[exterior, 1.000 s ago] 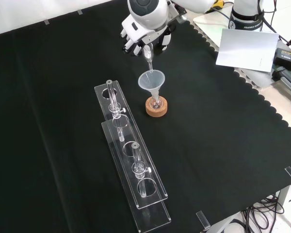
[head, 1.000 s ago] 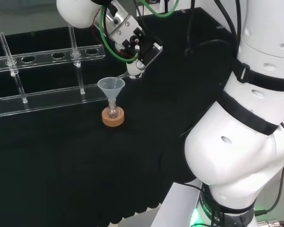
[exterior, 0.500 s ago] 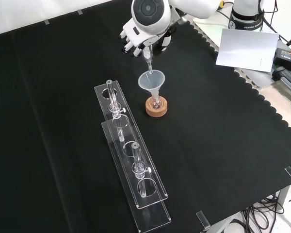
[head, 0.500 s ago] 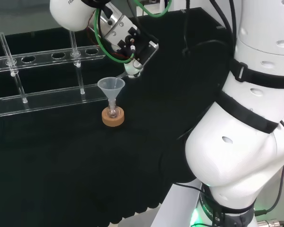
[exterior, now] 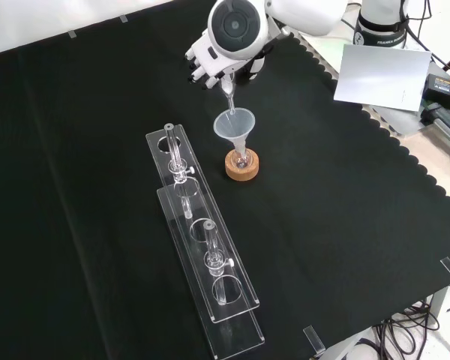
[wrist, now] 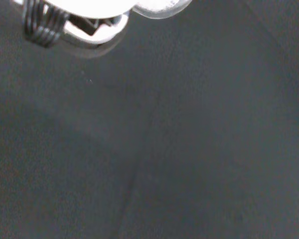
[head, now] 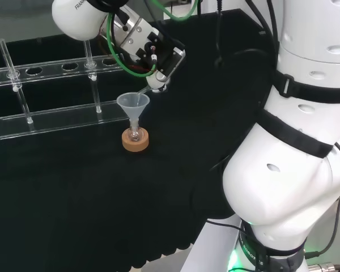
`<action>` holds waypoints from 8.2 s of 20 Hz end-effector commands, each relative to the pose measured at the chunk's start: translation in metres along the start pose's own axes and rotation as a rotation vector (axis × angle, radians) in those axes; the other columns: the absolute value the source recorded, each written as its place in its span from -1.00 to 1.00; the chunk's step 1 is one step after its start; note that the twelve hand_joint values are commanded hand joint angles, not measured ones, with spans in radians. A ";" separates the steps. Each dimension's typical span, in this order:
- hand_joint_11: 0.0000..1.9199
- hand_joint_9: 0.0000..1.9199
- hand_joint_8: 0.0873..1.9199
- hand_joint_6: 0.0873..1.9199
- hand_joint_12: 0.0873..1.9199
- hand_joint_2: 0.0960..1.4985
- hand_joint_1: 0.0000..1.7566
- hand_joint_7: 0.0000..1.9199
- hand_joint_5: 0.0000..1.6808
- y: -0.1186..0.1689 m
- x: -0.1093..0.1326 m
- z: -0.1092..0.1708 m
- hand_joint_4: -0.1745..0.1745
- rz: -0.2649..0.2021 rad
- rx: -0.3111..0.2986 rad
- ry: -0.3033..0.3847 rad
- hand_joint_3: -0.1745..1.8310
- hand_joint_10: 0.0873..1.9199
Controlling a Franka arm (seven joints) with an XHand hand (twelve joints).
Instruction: Pour all the NaCl from the weighing funnel into the round-bottom flask.
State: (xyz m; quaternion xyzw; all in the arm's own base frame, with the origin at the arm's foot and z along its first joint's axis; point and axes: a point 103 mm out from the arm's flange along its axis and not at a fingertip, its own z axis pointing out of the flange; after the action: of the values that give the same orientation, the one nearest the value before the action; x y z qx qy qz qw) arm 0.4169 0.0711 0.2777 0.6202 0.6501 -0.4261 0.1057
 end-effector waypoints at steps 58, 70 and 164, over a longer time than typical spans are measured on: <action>-0.23 -0.02 -0.37 -0.14 0.08 -0.18 0.25 -0.45 0.39 0.003 0.016 -0.019 1.00 0.051 0.031 -0.310 -0.12 -0.72; -0.23 -0.02 -0.37 -0.14 0.08 -0.18 0.25 -0.45 0.39 0.000 0.018 -0.027 1.00 0.063 0.028 -0.382 -0.12 -0.72; -0.22 -0.02 -0.37 -0.15 0.06 -0.18 0.25 -0.44 0.40 0.011 -0.030 0.011 1.00 0.048 -0.044 0.274 -0.13 -0.74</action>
State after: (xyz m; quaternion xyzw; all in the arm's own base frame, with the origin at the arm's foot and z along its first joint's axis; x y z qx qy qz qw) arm 0.4285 0.0477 0.2870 0.6735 0.6522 -0.3423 0.0627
